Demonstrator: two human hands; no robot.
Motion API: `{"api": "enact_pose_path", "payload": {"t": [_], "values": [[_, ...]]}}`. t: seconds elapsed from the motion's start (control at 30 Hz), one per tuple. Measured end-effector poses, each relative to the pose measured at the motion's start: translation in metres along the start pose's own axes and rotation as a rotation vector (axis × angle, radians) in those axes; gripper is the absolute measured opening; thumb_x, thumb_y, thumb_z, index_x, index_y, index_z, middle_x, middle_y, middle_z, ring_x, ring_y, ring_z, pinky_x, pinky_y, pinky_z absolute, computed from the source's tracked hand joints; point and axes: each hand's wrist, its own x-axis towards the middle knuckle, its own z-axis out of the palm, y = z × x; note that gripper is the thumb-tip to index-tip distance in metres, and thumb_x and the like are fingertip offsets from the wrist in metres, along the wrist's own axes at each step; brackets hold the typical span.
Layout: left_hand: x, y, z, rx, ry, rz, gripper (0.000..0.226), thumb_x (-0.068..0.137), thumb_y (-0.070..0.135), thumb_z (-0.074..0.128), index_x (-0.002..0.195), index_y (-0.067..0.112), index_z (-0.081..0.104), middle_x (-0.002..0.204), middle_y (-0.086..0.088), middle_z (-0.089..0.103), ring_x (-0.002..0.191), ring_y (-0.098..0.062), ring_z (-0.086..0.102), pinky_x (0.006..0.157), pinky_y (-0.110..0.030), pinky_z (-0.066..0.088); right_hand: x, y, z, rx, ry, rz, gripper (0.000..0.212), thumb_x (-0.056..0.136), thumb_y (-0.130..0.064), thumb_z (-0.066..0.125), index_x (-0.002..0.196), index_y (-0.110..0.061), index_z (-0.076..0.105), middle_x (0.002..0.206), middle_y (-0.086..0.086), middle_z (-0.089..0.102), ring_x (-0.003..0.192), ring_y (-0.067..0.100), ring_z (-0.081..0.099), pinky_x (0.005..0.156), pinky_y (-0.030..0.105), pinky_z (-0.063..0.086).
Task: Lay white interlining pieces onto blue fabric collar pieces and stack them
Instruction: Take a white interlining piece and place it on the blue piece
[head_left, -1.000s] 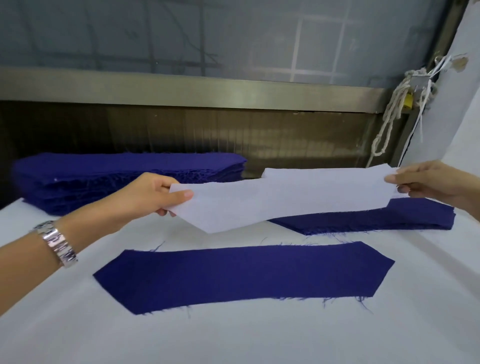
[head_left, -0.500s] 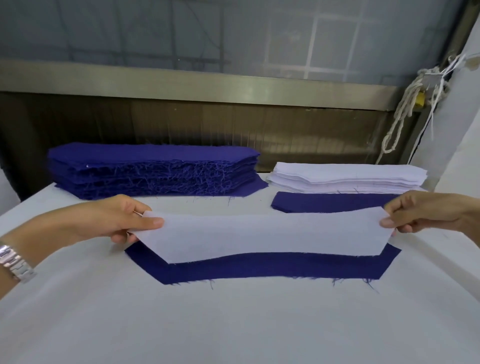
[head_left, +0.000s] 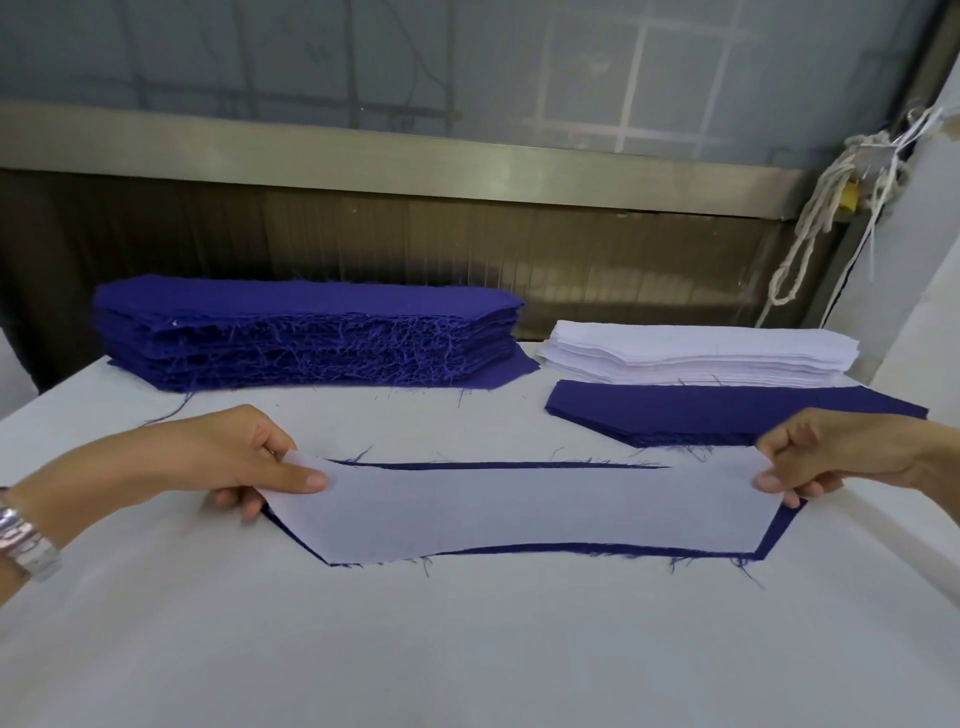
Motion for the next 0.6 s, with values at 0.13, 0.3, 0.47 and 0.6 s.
{"api": "enact_pose_path", "payload": {"t": [0.13, 0.3, 0.47, 0.6], "values": [[-0.003, 0.006, 0.007, -0.012, 0.026, 0.017, 0.045, 0.059, 0.059, 0.078, 0.065, 0.015, 0.073, 0.061, -0.014, 0.067, 0.053, -0.02, 0.049, 0.043, -0.019, 0.033, 0.001, 0.001, 0.001, -0.044, 0.013, -0.007, 0.036, 0.074, -0.029, 0.085, 0.072, 0.0, 0.062, 0.075, 0.02, 0.068, 0.058, 0.013, 0.048, 0.052, 0.018, 0.039], [0.0, 0.007, 0.009, 0.029, 0.08, -0.001, 0.046, 0.071, 0.049, 0.08, 0.062, 0.009, 0.059, 0.056, -0.009, 0.067, 0.043, -0.014, 0.049, 0.042, -0.018, 0.033, 0.002, 0.0, 0.001, -0.093, 0.018, 0.012, 0.053, 0.071, -0.036, 0.085, 0.085, 0.011, 0.065, 0.08, 0.021, 0.071, 0.059, 0.013, 0.05, 0.052, 0.018, 0.04], [0.003, 0.007, 0.012, 0.075, 0.136, -0.002, 0.057, 0.074, 0.05, 0.078, 0.056, 0.017, 0.036, 0.058, -0.009, 0.069, 0.042, -0.013, 0.053, 0.041, -0.017, 0.033, 0.003, 0.001, 0.001, -0.115, 0.013, 0.0, 0.074, 0.064, -0.048, 0.091, 0.094, 0.013, 0.063, 0.079, 0.019, 0.071, 0.058, 0.014, 0.048, 0.051, 0.017, 0.038], [0.002, 0.006, 0.013, 0.091, 0.15, 0.002, 0.058, 0.073, 0.052, 0.079, 0.055, 0.017, 0.036, 0.057, -0.009, 0.069, 0.043, -0.013, 0.054, 0.042, -0.017, 0.035, 0.003, 0.002, 0.001, -0.112, 0.02, 0.005, 0.07, 0.064, -0.049, 0.091, 0.092, 0.009, 0.064, 0.077, 0.019, 0.071, 0.057, 0.014, 0.049, 0.051, 0.017, 0.039]]}}
